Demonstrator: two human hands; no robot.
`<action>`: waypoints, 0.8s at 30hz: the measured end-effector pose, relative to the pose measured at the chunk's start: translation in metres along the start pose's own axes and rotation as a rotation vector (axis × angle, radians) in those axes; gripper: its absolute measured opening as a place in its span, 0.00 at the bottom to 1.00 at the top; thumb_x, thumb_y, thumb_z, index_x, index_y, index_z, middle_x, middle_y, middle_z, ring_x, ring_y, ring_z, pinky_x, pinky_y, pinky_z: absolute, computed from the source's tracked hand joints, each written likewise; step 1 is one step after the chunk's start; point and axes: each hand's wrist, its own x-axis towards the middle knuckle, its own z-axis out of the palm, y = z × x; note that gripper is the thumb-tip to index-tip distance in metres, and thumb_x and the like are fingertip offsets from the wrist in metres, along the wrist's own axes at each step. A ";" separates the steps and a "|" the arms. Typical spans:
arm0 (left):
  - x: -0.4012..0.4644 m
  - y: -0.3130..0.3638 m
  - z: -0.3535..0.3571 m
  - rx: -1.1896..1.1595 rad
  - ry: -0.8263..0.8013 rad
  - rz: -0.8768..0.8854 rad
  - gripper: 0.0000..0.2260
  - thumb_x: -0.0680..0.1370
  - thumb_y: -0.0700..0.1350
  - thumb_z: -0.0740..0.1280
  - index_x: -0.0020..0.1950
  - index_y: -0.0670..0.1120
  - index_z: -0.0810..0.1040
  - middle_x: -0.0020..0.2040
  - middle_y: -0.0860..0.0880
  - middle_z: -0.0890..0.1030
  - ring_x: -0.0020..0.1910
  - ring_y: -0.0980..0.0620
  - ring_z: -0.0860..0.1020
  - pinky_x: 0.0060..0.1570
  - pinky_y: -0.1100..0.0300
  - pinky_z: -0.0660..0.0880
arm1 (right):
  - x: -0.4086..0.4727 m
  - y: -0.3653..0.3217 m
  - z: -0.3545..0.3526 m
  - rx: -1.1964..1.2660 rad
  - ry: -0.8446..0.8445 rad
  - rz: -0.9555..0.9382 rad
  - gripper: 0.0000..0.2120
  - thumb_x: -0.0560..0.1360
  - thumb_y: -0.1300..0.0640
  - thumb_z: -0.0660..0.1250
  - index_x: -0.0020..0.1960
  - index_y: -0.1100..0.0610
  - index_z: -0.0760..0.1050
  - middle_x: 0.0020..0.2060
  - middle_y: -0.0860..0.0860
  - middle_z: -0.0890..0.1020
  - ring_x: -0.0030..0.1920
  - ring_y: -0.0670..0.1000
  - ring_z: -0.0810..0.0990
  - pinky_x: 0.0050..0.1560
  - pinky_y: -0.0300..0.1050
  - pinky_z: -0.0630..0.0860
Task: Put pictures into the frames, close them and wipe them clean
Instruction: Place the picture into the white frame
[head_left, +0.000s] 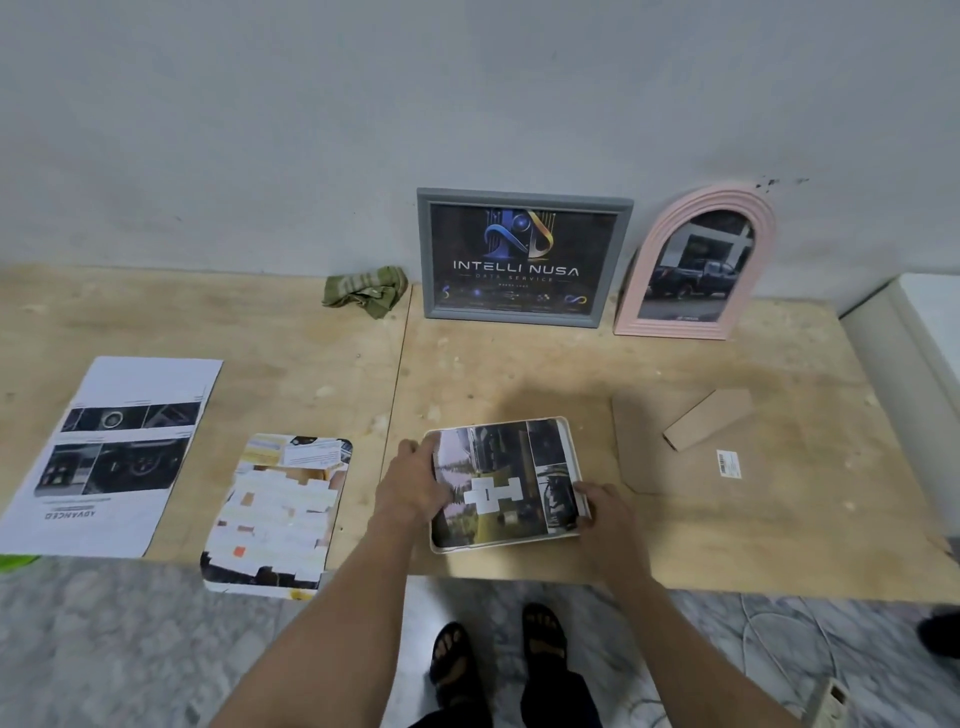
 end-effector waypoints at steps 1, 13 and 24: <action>0.006 0.001 -0.003 0.035 -0.032 0.002 0.36 0.70 0.43 0.73 0.75 0.54 0.64 0.64 0.47 0.68 0.61 0.43 0.76 0.57 0.49 0.76 | 0.000 0.001 0.000 0.003 -0.011 0.004 0.24 0.71 0.71 0.64 0.65 0.56 0.74 0.59 0.51 0.76 0.59 0.52 0.74 0.57 0.40 0.69; 0.010 0.012 0.006 0.192 0.167 0.018 0.19 0.72 0.49 0.74 0.62 0.49 0.78 0.61 0.47 0.71 0.62 0.44 0.68 0.54 0.50 0.72 | 0.010 0.005 -0.002 0.012 -0.066 0.026 0.26 0.67 0.72 0.66 0.62 0.57 0.76 0.54 0.53 0.78 0.55 0.55 0.77 0.53 0.43 0.72; -0.037 0.002 -0.036 -0.835 0.113 -0.149 0.07 0.70 0.36 0.77 0.44 0.39 0.82 0.38 0.49 0.79 0.39 0.51 0.76 0.38 0.61 0.69 | 0.038 -0.026 -0.041 0.358 -0.215 0.088 0.11 0.73 0.54 0.68 0.52 0.59 0.78 0.46 0.56 0.80 0.51 0.57 0.79 0.52 0.51 0.74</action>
